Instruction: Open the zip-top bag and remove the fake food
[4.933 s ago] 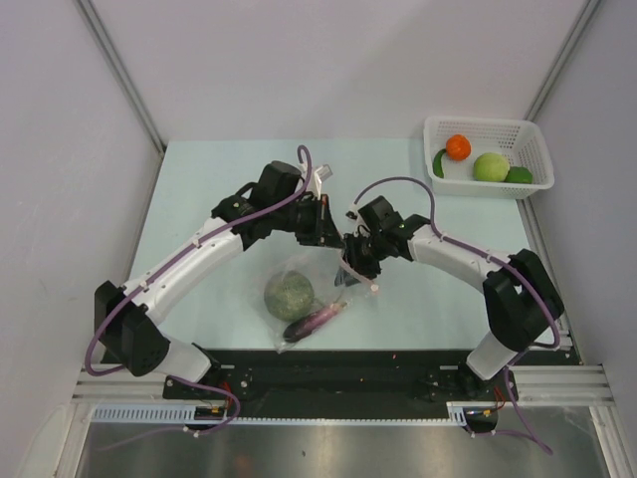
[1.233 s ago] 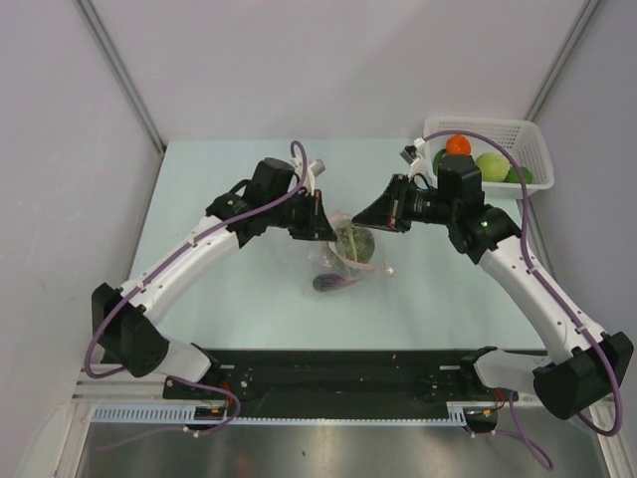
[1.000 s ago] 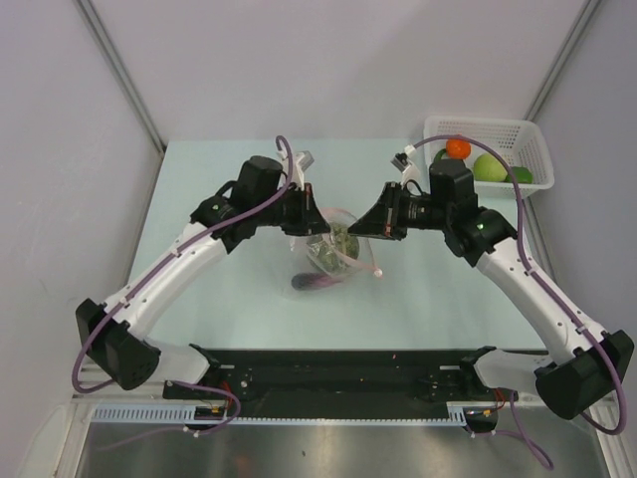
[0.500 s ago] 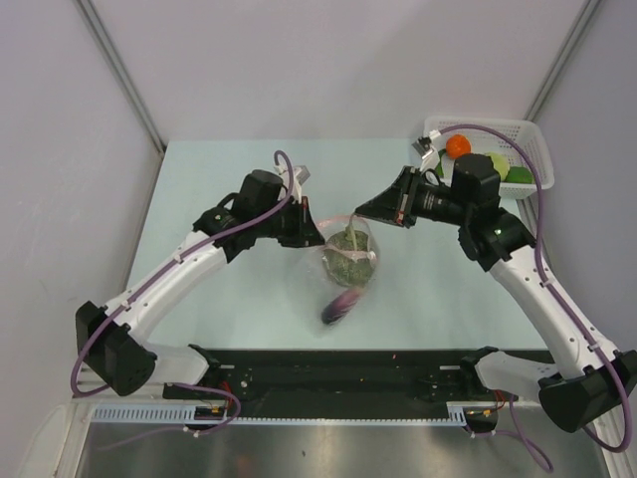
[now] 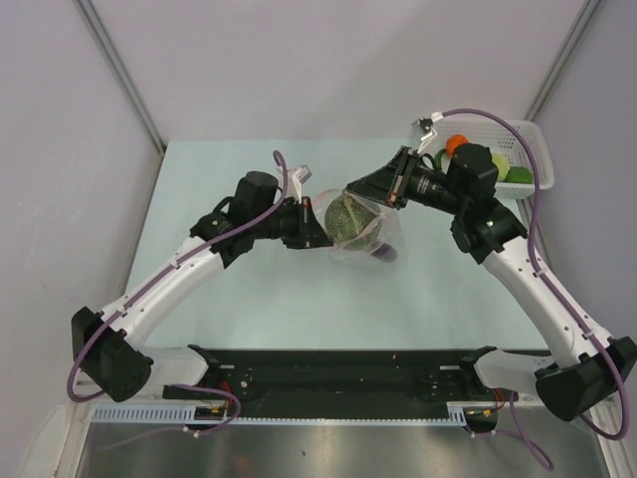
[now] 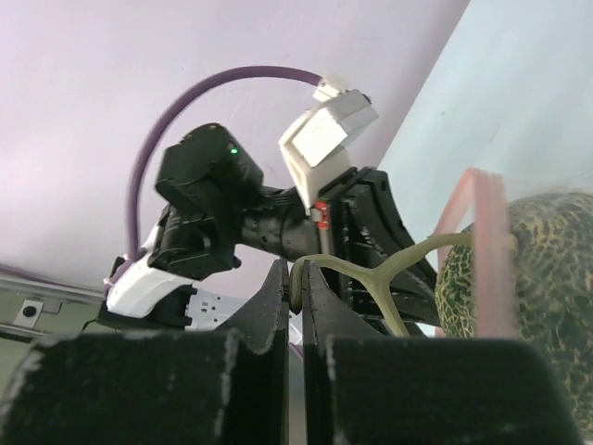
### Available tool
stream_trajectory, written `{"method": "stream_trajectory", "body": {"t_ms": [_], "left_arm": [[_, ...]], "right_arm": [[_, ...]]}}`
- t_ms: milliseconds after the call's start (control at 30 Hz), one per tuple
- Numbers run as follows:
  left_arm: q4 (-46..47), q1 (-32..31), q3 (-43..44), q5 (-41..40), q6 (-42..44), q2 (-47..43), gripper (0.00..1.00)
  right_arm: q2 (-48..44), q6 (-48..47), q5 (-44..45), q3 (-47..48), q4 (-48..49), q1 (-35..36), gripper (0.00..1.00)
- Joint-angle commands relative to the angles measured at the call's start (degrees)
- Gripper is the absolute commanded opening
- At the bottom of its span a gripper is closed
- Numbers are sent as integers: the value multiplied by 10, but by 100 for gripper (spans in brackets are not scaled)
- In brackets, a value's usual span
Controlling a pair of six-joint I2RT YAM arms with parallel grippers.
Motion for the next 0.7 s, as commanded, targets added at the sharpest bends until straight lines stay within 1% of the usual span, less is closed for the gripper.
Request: {"method": "stream_trajectory", "body": {"t_ms": [0, 133, 167, 333, 500, 533, 667], "left_arm": [[35, -2, 28, 40, -33, -19, 0], [28, -8, 16, 30, -37, -13, 0], [22, -8, 15, 25, -36, -11, 0], [-32, -8, 19, -27, -20, 3, 0], [-63, -7, 24, -83, -13, -2, 0], [-70, -7, 26, -102, -10, -4, 0], [-85, -5, 29, -129, -4, -9, 0]], "right_arm": [[12, -2, 38, 25, 38, 25, 0], [32, 27, 60, 25, 70, 61, 0], [36, 40, 65, 25, 95, 76, 0], [48, 87, 52, 25, 154, 93, 0], [25, 108, 36, 25, 164, 75, 0], [13, 107, 34, 25, 159, 71, 0], [-25, 106, 16, 25, 123, 32, 0]]}}
